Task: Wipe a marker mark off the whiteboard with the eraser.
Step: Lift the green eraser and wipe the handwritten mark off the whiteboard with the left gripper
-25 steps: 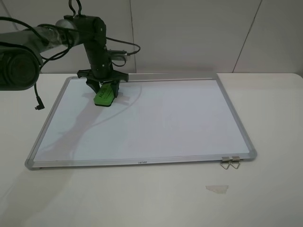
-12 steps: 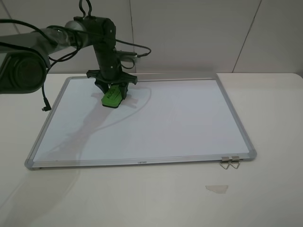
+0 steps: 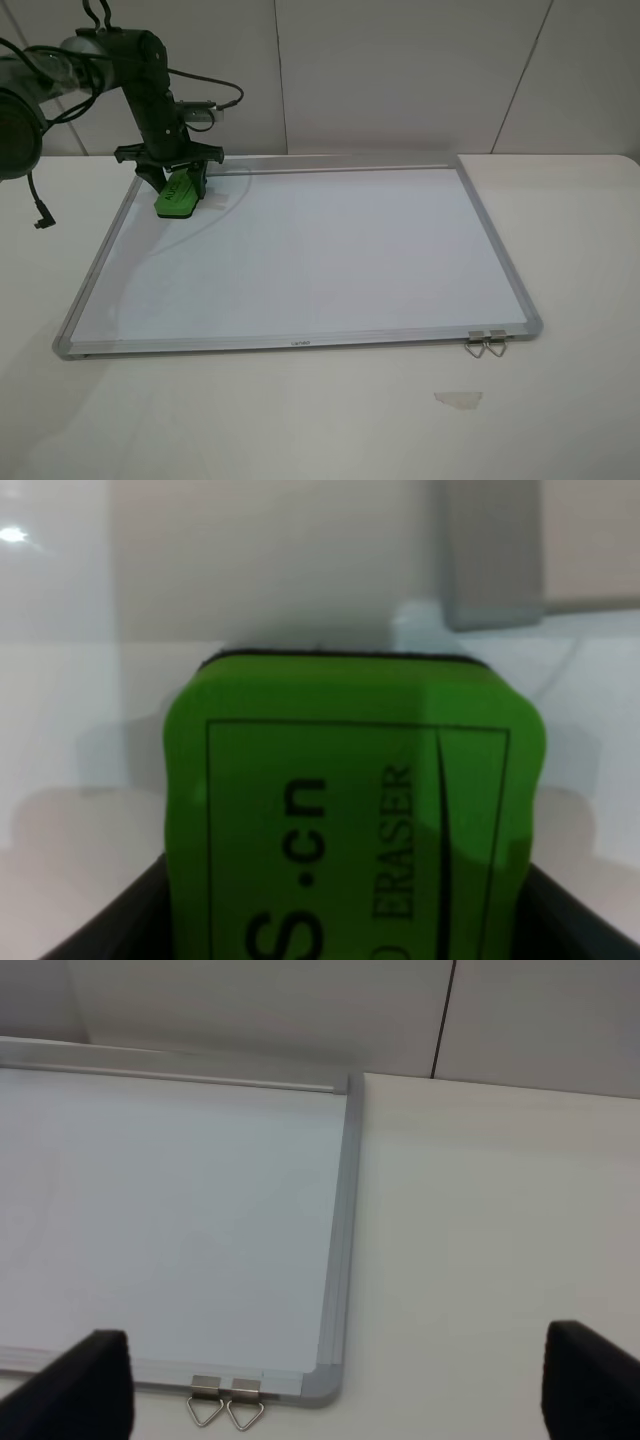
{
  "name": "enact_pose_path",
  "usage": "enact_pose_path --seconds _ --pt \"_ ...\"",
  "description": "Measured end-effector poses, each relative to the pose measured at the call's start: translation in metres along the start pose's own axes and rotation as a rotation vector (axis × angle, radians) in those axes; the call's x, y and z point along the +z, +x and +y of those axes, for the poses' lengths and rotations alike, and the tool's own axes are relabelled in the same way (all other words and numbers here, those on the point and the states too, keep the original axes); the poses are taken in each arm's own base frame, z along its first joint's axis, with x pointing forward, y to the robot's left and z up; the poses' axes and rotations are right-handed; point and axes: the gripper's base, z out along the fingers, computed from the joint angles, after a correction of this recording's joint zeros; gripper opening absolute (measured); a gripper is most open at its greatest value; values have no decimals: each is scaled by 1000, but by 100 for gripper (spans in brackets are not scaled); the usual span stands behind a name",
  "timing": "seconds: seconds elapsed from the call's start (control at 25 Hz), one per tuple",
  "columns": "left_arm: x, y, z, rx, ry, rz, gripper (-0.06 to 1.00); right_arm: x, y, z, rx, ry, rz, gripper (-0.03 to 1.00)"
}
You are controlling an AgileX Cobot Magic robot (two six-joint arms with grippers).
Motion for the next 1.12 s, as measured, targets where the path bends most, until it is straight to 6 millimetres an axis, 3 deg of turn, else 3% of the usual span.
enact_pose_path --seconds 0.28,0.44,0.56,0.84,0.96,1.12 --pt "1 0 3 -8 12 4 59 0 0 0 0 0 0 81" --pt "1 1 -6 11 12 2 59 0 0 0 0 0 0 81" --pt "0 5 -32 64 10 1 59 0 0 0 0 0 0 81" --pt "0 29 -116 270 10 -19 59 0 0 0 0 0 0 81" --pt "-1 33 -130 309 14 -35 59 0 0 0 0 0 0 81" --pt "0 33 -129 309 7 -33 59 0 0 0 0 0 0 81"
